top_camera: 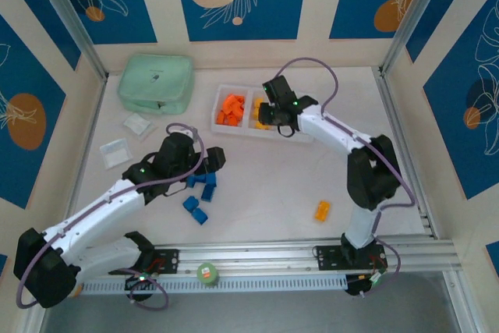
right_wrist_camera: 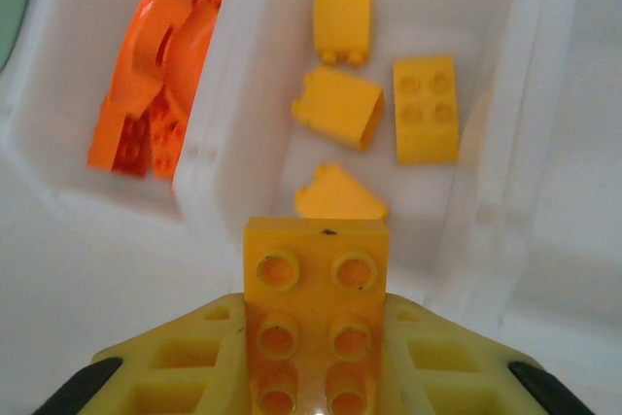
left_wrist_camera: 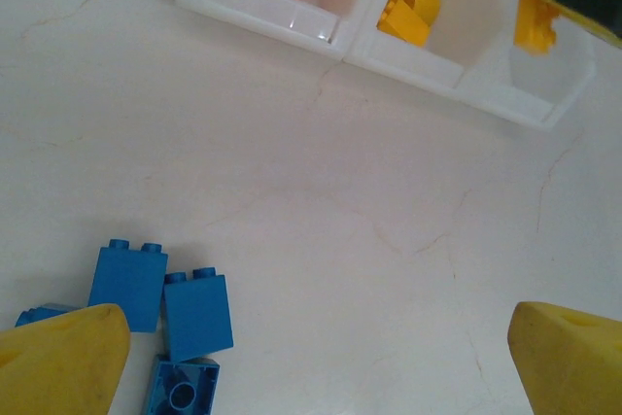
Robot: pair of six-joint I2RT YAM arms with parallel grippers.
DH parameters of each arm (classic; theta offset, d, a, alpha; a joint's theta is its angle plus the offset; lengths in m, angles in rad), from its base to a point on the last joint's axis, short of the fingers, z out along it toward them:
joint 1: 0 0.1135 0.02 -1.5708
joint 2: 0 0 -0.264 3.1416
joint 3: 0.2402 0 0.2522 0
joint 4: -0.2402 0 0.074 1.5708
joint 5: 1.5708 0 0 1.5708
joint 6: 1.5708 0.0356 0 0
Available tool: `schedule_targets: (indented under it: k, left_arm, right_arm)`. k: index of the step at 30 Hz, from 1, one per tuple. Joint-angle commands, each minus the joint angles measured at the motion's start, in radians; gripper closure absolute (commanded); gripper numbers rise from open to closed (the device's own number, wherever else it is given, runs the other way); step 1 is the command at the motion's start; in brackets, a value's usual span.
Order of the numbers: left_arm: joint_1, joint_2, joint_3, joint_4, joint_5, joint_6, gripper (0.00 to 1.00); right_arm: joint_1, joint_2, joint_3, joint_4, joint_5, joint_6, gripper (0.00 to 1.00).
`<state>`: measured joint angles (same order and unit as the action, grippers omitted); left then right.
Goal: Sort the legos into containers by color
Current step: Place the lego in the container.
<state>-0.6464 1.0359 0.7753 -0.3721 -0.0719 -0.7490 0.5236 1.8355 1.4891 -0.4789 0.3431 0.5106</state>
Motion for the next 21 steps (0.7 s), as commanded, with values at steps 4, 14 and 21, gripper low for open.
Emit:
schedule_targets:
  k: [4, 14, 21]
  left_arm:
    - [0.039, 0.028, 0.033, 0.022, 0.068, 0.025, 0.01]
    - [0.047, 0.047, 0.068, 0.004, 0.079, 0.045, 0.01]
    - [0.042, 0.056, 0.058, 0.016, 0.128, 0.042, 0.01]
  right_arm:
    - [-0.058, 0.201, 0.216, -0.043, -0.046, -0.038, 0.64]
    - [-0.077, 0.166, 0.244, -0.055, -0.097, -0.051, 0.39]
    - [-0.079, -0.058, -0.038, -0.033, -0.098, -0.011, 0.34]
